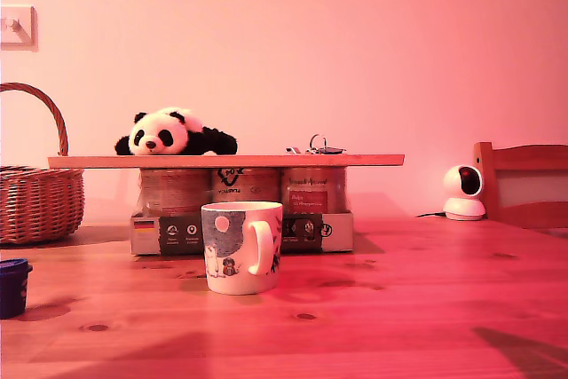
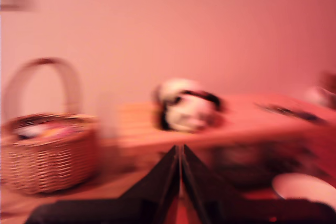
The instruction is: Pick up the keys and place them on the shelf behind you
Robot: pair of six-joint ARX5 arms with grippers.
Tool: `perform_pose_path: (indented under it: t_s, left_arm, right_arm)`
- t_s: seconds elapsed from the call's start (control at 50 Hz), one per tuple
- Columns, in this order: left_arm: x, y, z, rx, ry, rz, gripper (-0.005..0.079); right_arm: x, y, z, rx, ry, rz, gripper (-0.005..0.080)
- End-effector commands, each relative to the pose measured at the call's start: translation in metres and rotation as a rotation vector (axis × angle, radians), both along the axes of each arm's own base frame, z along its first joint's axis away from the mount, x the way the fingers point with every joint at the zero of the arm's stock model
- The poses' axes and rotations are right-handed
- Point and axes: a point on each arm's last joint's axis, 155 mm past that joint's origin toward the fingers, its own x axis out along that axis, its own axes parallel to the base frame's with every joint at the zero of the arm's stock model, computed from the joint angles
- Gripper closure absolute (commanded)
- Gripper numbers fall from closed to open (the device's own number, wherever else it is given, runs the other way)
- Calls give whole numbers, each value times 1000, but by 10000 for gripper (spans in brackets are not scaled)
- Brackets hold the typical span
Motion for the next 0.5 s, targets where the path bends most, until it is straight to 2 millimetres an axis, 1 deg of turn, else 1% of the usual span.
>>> perform_pose_path:
  t_s: [0.0,0.1,0.2,0.48]
  left_arm:
    - [0,-2,-3,16,6,-7,761]
    - [1,-2,-9,19,32,-6,761]
    - [2,-2,-23,32,82,-6,761]
    - [-1,-1,-69,79,261,-7,761]
  right_arm:
    - [1,1,-10,12,19,3,762]
    - [0,1,-10,18,21,3,762]
    - [0,1,-11,17,23,3,762]
    - [1,2,-9,20,16,3,762]
